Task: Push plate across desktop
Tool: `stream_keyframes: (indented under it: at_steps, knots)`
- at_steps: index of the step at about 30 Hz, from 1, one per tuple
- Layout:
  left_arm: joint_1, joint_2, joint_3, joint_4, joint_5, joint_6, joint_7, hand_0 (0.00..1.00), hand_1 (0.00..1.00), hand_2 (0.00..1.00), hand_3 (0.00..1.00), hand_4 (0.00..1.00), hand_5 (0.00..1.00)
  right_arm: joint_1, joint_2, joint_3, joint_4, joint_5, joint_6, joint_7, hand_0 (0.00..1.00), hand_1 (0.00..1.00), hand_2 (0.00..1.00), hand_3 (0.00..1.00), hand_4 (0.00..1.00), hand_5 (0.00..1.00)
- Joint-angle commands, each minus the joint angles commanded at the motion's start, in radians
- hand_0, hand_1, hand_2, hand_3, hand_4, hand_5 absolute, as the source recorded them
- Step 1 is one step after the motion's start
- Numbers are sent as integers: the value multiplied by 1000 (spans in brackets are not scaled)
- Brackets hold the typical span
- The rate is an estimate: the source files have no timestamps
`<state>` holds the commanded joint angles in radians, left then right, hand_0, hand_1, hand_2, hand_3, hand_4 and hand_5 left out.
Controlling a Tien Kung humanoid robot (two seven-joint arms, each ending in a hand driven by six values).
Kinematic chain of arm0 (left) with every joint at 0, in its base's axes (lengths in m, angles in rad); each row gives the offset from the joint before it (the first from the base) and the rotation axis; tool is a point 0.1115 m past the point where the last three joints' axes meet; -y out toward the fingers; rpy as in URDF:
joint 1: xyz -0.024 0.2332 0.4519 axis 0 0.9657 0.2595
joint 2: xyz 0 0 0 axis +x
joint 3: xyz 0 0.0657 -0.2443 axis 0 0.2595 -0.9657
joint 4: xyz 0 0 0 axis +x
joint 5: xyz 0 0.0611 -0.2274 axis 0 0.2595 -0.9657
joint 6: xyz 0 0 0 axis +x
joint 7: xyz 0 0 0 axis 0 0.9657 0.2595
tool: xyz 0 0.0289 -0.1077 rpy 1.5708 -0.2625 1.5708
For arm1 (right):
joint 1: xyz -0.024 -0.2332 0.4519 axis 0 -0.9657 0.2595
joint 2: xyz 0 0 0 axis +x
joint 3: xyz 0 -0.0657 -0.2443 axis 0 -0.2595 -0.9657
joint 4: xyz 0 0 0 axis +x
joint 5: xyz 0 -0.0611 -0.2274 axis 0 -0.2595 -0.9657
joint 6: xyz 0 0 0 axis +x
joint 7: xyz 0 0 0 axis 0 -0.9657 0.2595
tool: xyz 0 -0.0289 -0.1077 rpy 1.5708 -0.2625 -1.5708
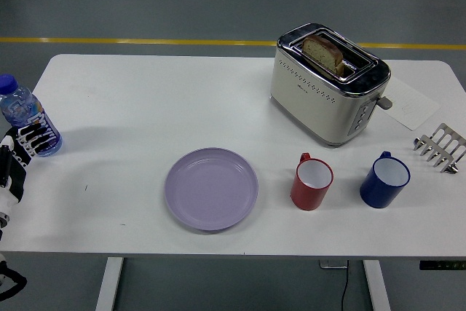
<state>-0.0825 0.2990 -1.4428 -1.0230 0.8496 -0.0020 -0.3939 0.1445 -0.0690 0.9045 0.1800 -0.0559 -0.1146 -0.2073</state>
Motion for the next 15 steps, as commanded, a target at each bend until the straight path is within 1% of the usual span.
stream_keyframes:
  at_steps: [3, 6, 8, 11, 12, 13, 15]
  knots:
    - [4, -6, -14, -2, -45, -6, 16, 714, 707, 697, 637, 463, 998, 1, 0, 2, 0, -6, -1, -2, 656, 652, 711, 613, 438, 263]
    - [3, -15, -27, -4, -127, -17, 57, 706, 700, 694, 642, 468, 998, 3, 1, 7, 0, -20, -2, -6, 656, 654, 711, 614, 438, 264]
    - [3, -16, -29, -4, -140, -18, 61, 706, 700, 694, 642, 468, 998, 4, 1, 7, 0, -21, -2, -6, 656, 654, 711, 614, 438, 264]
    - [2, -26, -39, -2, -196, -32, 95, 706, 700, 694, 642, 468, 998, 5, 2, 8, 0, -23, -3, -5, 656, 654, 711, 614, 438, 264]
    - [2, -27, -40, -3, -204, -34, 98, 701, 688, 680, 641, 466, 998, 5, 2, 9, 0, -23, -4, -5, 656, 653, 713, 614, 437, 264]
    - [3, -28, -43, -5, -225, -41, 105, 701, 688, 680, 641, 466, 998, 6, 2, 8, 0, -22, -4, -5, 656, 653, 713, 614, 437, 264]
    - [4, -29, -45, -6, -237, -44, 108, 701, 688, 680, 641, 466, 998, 6, 1, 8, 0, -22, -4, -5, 656, 653, 713, 614, 437, 264]
